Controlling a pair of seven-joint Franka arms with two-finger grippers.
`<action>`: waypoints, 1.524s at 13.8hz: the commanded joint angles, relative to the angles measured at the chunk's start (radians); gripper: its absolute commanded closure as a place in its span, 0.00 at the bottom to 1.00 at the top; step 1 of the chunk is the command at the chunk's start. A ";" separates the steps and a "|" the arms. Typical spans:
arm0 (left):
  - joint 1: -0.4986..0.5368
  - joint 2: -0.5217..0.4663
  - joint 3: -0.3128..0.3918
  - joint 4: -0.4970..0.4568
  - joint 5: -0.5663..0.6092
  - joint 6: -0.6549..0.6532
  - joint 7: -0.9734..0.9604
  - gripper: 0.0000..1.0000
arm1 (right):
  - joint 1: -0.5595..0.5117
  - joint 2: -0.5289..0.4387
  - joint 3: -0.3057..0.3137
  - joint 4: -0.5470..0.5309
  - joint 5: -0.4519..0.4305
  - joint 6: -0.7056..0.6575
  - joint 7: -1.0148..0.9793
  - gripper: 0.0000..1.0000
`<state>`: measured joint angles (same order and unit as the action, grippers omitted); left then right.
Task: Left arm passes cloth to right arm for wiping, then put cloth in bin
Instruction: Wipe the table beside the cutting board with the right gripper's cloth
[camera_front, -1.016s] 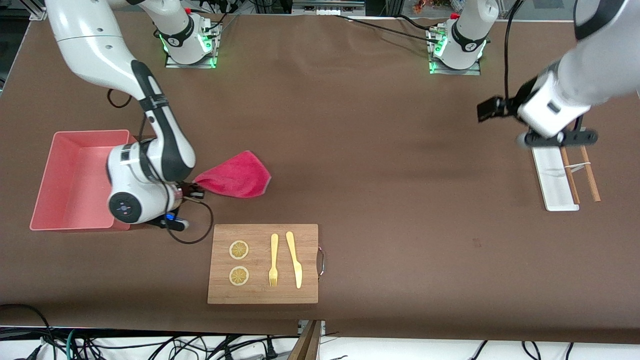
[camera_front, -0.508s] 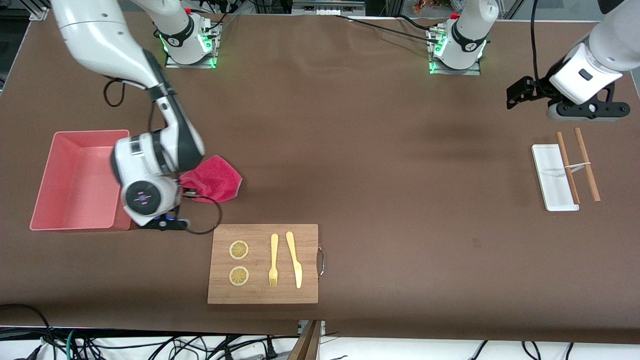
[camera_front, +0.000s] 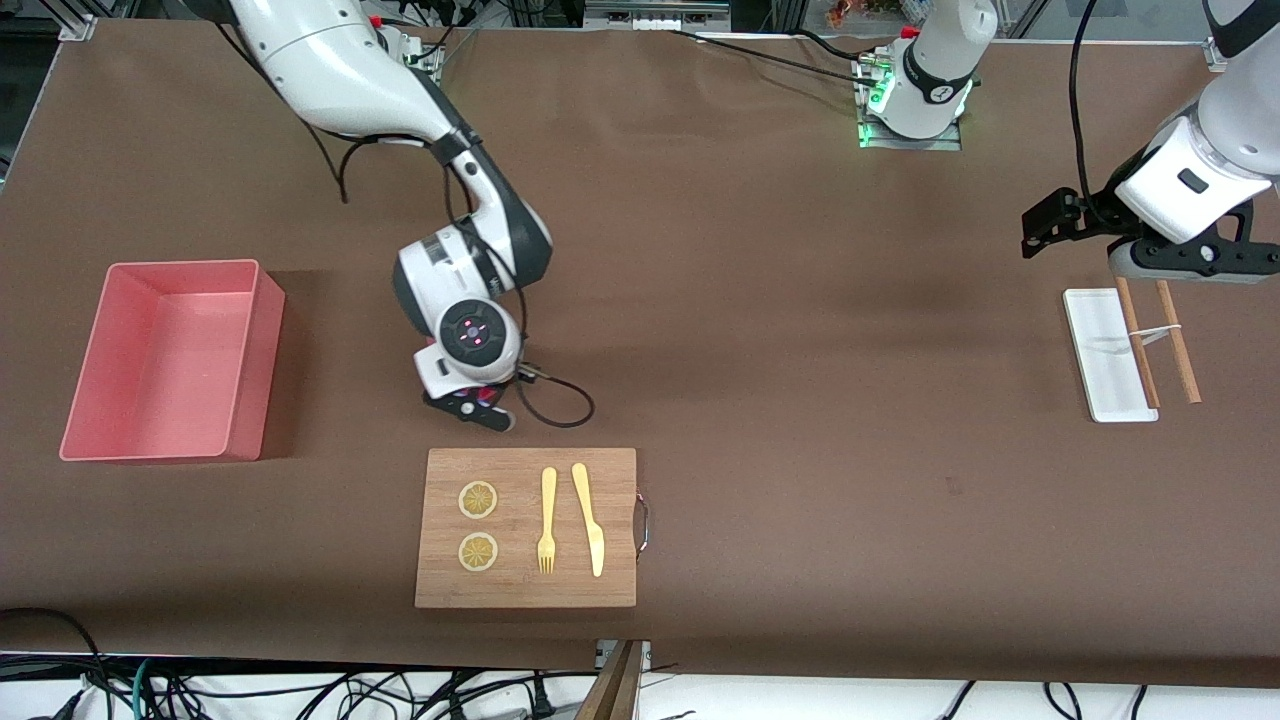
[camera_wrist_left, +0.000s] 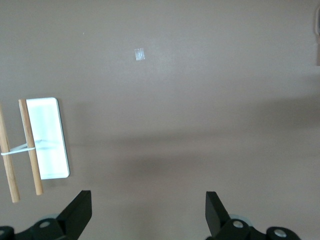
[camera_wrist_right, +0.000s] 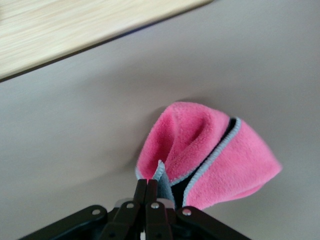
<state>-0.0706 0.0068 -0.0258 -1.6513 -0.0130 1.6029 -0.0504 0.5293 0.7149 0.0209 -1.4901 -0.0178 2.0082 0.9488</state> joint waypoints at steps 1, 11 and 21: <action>-0.005 0.064 0.001 0.084 0.016 -0.023 0.032 0.00 | 0.070 0.001 -0.007 0.001 0.079 0.088 0.129 1.00; -0.008 0.082 0.001 0.088 0.014 -0.021 0.112 0.00 | 0.137 0.032 -0.016 -0.004 0.243 0.267 0.130 1.00; -0.015 0.097 0.000 0.087 0.018 -0.018 0.100 0.00 | -0.161 0.012 -0.106 -0.005 0.151 -0.031 -0.532 1.00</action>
<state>-0.0730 0.0800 -0.0272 -1.5998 -0.0130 1.6018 0.0453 0.3698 0.7486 -0.0539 -1.4905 0.1485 2.0165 0.5094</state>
